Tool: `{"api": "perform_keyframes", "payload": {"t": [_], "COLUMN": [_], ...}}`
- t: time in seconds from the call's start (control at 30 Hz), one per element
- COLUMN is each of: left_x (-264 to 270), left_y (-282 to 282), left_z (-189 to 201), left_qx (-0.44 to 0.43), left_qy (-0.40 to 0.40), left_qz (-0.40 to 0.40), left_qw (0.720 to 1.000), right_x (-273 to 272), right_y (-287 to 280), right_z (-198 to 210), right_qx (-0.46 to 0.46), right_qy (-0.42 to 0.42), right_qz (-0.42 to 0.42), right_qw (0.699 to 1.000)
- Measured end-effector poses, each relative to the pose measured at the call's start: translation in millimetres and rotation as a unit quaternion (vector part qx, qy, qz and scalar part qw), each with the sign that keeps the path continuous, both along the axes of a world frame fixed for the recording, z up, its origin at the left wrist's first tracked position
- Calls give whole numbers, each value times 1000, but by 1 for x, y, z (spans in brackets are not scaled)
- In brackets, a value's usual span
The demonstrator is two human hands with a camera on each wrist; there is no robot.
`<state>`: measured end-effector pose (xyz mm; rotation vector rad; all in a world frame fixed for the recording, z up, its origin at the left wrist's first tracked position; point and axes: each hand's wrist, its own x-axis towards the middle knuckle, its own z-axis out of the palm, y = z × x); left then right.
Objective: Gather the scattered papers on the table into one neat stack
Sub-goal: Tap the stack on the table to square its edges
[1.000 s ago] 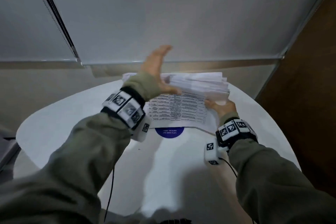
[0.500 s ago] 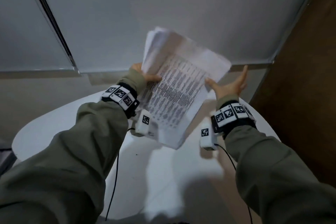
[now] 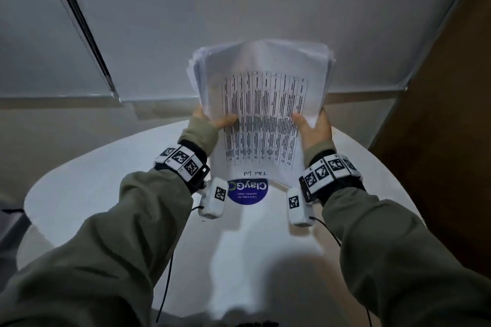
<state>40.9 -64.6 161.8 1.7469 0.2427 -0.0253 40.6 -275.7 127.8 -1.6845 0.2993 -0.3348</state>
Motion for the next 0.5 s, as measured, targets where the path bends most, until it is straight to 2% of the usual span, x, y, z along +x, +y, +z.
{"api": "perform_keyframes", "payload": {"t": [0.17,0.27,0.4,0.5], "left_x": [-2,-1,5,19], "left_y": [0,-6,-11,-5], "left_z": [-26,-21,-16,-31], "left_qx": [-41,-31,-11,0], "left_qy": [-12,-22,14,9], "left_qz": [-45,-35,1,-11], "left_qw": [998,999,1000,1000], "right_x": [-6,-1,-1,-2], "right_y": [-4,-4,-6,-9], "right_z": [-16,-17,-17,-18], "right_qx": [12,21,43,67], "right_qy": [2,-2,-9,-3], "right_qz": [16,16,17,29], "right_qw": [1000,1000,999,997]}}
